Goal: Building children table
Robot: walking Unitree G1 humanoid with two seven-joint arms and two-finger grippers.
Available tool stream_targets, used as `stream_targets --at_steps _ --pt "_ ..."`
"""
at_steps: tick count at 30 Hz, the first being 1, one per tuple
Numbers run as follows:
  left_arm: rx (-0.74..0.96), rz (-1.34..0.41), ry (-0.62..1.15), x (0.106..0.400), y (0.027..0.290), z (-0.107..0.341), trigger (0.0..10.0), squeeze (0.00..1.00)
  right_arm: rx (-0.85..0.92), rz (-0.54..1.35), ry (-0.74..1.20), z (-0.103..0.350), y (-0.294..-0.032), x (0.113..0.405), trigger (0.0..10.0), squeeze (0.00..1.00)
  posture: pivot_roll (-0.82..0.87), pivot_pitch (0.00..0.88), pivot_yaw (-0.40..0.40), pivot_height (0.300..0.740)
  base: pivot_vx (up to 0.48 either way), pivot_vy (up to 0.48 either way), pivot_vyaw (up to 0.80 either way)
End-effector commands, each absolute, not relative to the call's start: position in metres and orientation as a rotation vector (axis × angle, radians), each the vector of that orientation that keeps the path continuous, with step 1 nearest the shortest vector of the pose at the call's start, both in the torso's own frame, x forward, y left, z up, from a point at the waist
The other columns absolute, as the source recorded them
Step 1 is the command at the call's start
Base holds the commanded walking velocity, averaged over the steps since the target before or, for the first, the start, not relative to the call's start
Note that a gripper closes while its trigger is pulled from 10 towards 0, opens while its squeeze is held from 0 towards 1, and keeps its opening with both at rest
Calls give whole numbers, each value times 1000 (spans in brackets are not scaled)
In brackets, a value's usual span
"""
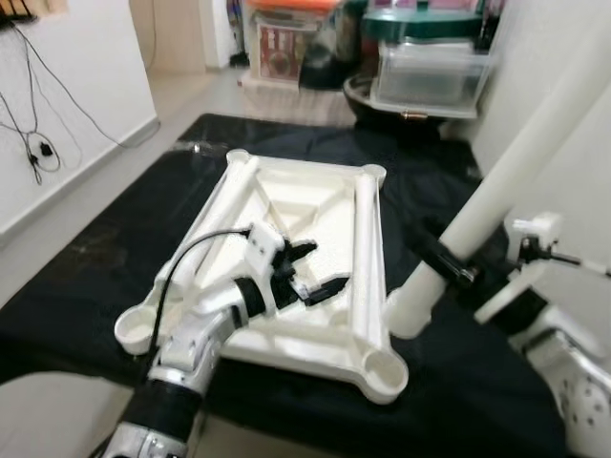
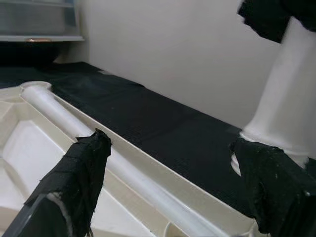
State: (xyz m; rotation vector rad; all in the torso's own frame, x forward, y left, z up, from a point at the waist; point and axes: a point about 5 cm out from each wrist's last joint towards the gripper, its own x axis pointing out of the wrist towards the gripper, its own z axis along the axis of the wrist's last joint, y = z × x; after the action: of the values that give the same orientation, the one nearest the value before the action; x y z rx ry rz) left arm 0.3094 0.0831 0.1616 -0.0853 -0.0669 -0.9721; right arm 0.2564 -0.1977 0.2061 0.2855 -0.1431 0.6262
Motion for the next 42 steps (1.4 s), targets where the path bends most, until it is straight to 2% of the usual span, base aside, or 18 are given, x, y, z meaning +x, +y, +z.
stream_targets --at_steps 1,6,13,21,26,35,40,42 --pt "-84 -942 -35 311 89 156 10000 0 281 635 -167 209 -192 254 0 0 95 0 -90 740 0 0 0" --pt "-84 -929 -15 313 90 154 10000 0 298 636 -160 205 -187 251 0 0 94 0 -89 740 0 0 0" --pt "-96 -921 -20 315 89 155 10000 0 332 625 -154 200 -178 248 0 0 92 0 -87 740 0 479 0" --pt "-82 -907 -17 313 91 153 10000 0 339 607 -151 199 -178 246 0 0 92 0 -89 740 0 0 0" --pt "-44 -907 3 303 89 145 10000 0 337 590 -145 197 -179 243 0 0 90 0 -87 740 0 0 -731" --pt "105 -839 -22 292 93 136 10000 0 259 583 -136 199 -189 239 0 0 94 0 -81 740 0 0 0" --pt "103 -692 -50 291 107 139 10000 0 225 585 -127 201 -195 235 0 0 97 0 -71 740 0 0 0" --pt "23 -500 -54 283 124 140 10000 0 202 595 -121 203 -199 230 0 0 116 0 -76 740 0 0 0"
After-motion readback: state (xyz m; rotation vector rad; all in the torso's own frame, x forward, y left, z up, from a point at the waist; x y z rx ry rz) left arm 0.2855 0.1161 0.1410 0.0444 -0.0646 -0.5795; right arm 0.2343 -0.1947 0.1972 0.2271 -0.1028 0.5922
